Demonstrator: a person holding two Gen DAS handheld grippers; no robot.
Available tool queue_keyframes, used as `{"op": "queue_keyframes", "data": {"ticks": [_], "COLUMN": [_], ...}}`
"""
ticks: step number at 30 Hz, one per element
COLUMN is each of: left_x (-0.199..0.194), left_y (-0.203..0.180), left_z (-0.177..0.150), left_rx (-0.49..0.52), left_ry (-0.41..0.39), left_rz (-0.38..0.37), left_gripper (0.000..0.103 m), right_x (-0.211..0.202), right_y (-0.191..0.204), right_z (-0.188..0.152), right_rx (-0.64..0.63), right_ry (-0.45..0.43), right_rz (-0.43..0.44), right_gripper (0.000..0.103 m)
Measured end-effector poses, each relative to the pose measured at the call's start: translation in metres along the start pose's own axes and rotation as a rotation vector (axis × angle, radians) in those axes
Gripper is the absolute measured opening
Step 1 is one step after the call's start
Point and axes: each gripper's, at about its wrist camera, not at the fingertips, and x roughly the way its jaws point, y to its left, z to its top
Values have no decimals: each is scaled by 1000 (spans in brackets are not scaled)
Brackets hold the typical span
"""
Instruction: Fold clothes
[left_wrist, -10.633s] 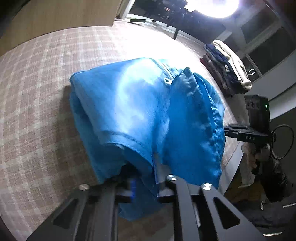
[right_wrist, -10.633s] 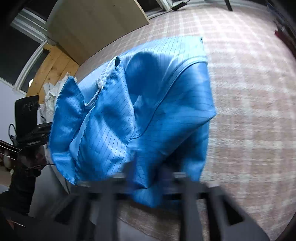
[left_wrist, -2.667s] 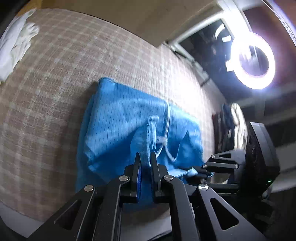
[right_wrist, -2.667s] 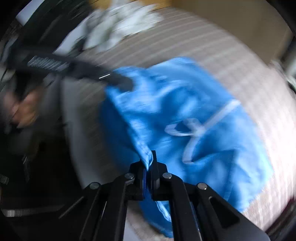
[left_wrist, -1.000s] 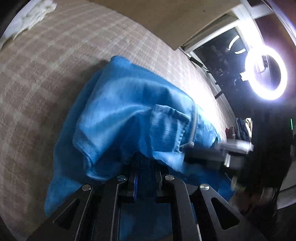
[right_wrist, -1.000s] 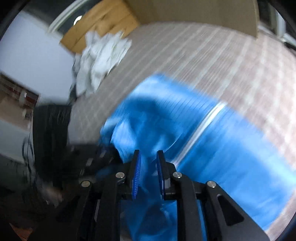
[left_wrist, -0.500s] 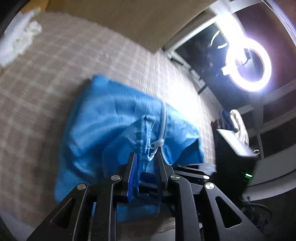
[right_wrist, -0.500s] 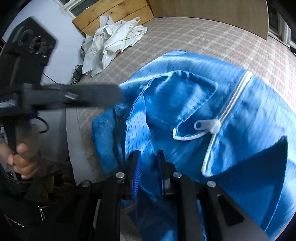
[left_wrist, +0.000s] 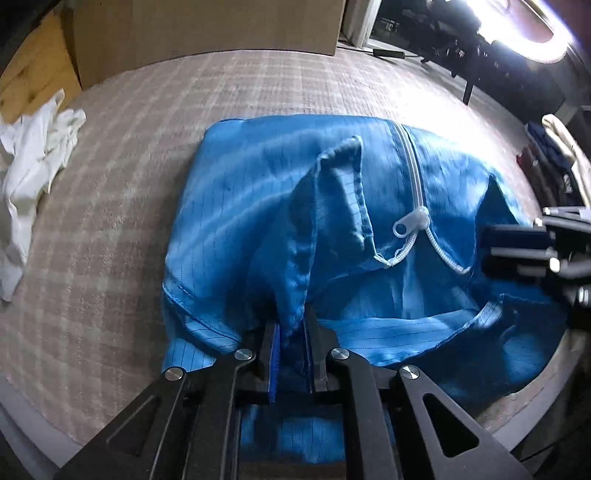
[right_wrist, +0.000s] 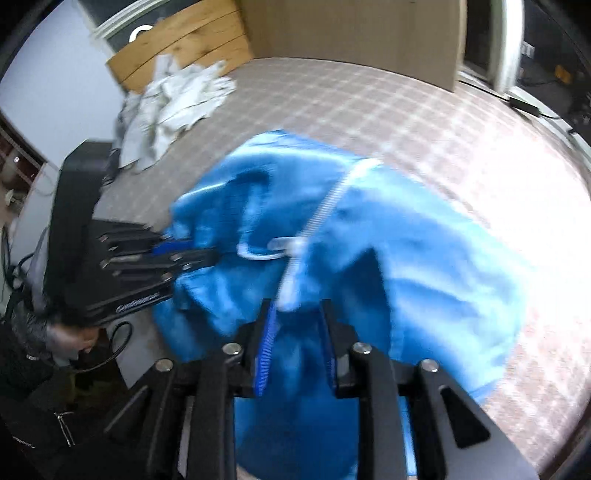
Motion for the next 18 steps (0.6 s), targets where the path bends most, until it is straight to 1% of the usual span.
{"op": "queue_keyframes", "data": {"ticks": [3, 4, 6, 9, 11, 12, 14, 15, 18], "left_x": [2, 2, 1, 2, -2, -3, -5, -5, -5], "left_y": [-14, -17, -17, -17, -10, -9, -9, -9, -10], "left_z": [1, 1, -2, -1, -8, -11, -22, -23, -26], "left_rx": [46, 53, 56, 49, 63, 72, 97, 105, 121], "left_ry": [-10, -13, -15, -15, -17, -21, -30, -33, -36], "left_rz": [46, 54, 53, 34, 33, 38, 48, 47, 26], "left_gripper": [10, 10, 10, 11, 11, 11, 11, 11, 12], "right_x": [12, 16, 22, 16, 12, 12, 15, 19, 36], "right_y": [-10, -11, -8, 6, 16, 21, 34, 36, 31], "right_z": [-1, -3, -10, -20, -27, -30, -38, -41, -49], "right_rx": [18, 28, 40, 13, 1, -4, -46, -47, 1], "right_ry": [44, 60, 82, 74, 86, 91, 103, 111, 139], "right_rz": [6, 23, 66, 97, 119, 117, 77, 61, 35], "right_gripper": [25, 25, 25, 25, 25, 25, 25, 25, 25]}}
